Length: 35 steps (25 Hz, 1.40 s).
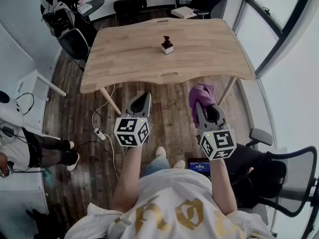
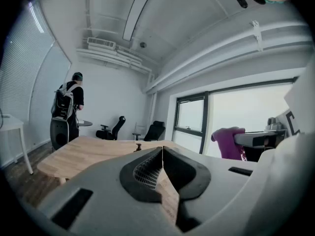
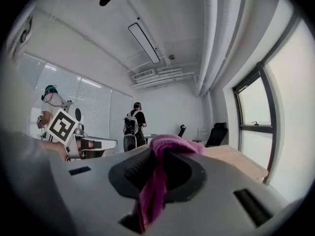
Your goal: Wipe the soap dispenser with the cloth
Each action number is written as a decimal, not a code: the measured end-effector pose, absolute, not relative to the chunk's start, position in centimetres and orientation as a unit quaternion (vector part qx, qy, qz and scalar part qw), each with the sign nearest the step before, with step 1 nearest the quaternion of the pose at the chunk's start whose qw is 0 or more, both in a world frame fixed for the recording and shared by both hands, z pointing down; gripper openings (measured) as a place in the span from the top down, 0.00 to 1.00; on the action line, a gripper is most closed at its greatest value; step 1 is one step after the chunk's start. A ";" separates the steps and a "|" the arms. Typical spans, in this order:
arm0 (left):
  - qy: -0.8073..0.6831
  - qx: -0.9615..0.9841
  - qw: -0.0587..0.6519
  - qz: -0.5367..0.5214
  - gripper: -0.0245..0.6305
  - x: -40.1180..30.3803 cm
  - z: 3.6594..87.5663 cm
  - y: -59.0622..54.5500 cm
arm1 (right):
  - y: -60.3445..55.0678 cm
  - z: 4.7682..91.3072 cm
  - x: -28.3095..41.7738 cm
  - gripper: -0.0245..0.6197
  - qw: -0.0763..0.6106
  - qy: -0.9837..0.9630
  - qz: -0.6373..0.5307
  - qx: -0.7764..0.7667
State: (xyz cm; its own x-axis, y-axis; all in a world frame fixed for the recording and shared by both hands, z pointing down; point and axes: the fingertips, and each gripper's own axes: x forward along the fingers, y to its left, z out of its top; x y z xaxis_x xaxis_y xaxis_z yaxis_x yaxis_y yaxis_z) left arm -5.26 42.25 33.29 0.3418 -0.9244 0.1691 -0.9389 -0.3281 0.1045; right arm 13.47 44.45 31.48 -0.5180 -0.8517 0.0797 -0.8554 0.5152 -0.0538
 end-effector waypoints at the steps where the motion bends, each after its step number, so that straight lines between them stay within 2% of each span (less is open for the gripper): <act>1: -0.570 0.816 0.092 0.038 0.95 -5.2 33.3 42.3 | 44.5 31.5 13.5 0.88 0.022 -0.870 0.043 0.490; 22: -0.571 0.814 0.099 0.030 0.95 -5.0 32.3 42.3 | 44.4 30.1 13.9 0.88 0.020 -0.876 0.019 0.481; 28: -0.574 0.811 0.107 0.030 0.95 -4.3 33.3 41.9 | 43.6 30.6 14.9 0.87 -0.002 -0.879 0.047 0.475; 35: -0.578 0.808 0.111 0.028 0.95 -3.7 34.5 39.2 | 40.6 32.0 15.9 0.87 0.006 -0.876 0.052 0.479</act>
